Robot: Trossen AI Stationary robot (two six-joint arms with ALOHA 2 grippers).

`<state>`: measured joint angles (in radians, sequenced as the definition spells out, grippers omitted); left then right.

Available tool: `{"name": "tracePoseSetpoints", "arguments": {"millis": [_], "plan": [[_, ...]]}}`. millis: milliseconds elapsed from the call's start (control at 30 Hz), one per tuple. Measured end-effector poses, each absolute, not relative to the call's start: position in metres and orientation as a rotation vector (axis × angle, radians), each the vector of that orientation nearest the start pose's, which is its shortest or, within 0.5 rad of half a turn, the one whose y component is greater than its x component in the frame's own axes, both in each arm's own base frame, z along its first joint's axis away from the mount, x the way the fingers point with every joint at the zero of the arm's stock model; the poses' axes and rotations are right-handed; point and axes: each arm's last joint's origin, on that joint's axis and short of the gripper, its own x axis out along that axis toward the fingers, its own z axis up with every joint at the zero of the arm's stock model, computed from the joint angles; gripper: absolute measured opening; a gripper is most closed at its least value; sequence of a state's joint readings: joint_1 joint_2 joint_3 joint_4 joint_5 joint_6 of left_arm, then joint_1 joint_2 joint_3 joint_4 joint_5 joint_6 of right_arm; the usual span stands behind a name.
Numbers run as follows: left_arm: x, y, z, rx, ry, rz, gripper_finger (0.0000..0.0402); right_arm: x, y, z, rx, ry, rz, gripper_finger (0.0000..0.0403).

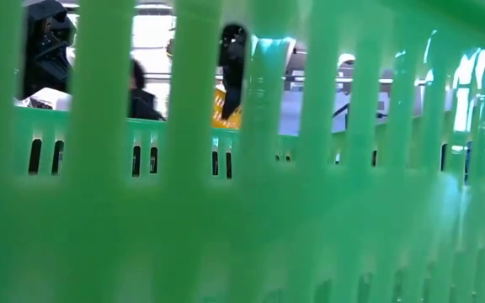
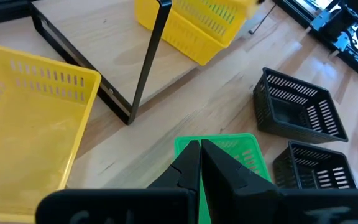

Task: Stack baskets on shelf by color
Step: Stack the bottom yellow bin on top of the yellow bin on the shelf

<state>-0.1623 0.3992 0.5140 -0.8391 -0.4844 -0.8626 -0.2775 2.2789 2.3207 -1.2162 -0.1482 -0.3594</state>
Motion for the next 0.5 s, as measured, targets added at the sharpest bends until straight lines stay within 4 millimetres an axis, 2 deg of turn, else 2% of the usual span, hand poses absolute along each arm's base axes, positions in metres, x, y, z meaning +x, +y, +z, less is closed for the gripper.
{"name": "tracePoseSetpoints", "arguments": {"millis": [167, 500], "plan": [[0.0843, -0.0002, 0.2319, -0.603, 0.502, 0.578, 0.0000, 0.4620, -0.1263, 0.2736, -0.050, 1.148, 0.072, 0.0002], [0.0843, -0.0002, 0.2319, -0.603, 0.502, 0.578, 0.0000, 0.4611, -0.1340, 0.2729, -0.006, 1.150, -0.002, 0.0002]]}}
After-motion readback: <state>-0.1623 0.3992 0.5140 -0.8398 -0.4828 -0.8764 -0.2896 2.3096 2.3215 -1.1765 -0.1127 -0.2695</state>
